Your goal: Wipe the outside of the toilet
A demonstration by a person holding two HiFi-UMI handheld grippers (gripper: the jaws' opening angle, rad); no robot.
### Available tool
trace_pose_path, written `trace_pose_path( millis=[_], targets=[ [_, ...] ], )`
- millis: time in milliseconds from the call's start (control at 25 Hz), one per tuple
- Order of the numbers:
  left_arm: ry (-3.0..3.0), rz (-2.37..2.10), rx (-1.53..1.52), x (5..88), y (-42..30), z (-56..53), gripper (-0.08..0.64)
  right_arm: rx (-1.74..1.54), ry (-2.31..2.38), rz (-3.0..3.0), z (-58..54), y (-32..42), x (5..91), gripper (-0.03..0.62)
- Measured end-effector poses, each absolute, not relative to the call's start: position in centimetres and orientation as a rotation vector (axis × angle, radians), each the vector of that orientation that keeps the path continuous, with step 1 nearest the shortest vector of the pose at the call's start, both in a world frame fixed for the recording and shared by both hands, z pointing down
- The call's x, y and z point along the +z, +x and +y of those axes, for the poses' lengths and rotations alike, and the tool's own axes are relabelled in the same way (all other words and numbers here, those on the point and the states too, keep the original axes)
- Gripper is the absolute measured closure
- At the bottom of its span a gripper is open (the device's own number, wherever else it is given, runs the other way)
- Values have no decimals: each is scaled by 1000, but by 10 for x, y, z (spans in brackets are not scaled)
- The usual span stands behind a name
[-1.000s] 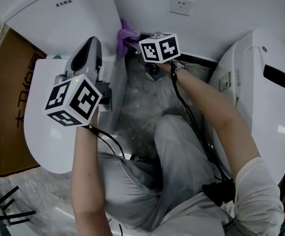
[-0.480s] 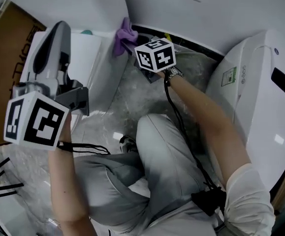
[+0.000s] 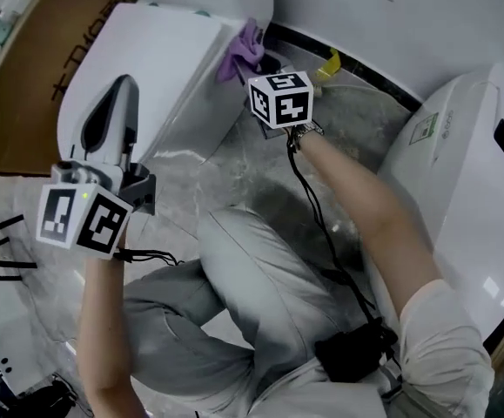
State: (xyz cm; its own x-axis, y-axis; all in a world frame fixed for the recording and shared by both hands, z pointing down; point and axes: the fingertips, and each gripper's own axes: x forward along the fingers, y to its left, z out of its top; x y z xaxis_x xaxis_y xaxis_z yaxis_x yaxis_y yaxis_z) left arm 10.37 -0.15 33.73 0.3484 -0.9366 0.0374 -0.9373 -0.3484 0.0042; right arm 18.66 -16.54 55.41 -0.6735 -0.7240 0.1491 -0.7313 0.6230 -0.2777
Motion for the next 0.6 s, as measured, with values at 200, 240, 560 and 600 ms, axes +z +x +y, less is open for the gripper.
trace_pose_path(
  millis=[200,240,560,600],
  targets=[
    [2413,-1822,47,366,69,49,554,483,1300,-2848,-133,171,549,456],
    [2414,-1801,95,370,68,57,554,482,1299,-2851,-125,167,549,456],
    [2499,-1671,252,426,37,99,554,437,1291,-2853,-72,136,551,456],
    [2490,-1680,232,435,31,101,554,416,1251,-2865,-63,129,551,456]
  ],
)
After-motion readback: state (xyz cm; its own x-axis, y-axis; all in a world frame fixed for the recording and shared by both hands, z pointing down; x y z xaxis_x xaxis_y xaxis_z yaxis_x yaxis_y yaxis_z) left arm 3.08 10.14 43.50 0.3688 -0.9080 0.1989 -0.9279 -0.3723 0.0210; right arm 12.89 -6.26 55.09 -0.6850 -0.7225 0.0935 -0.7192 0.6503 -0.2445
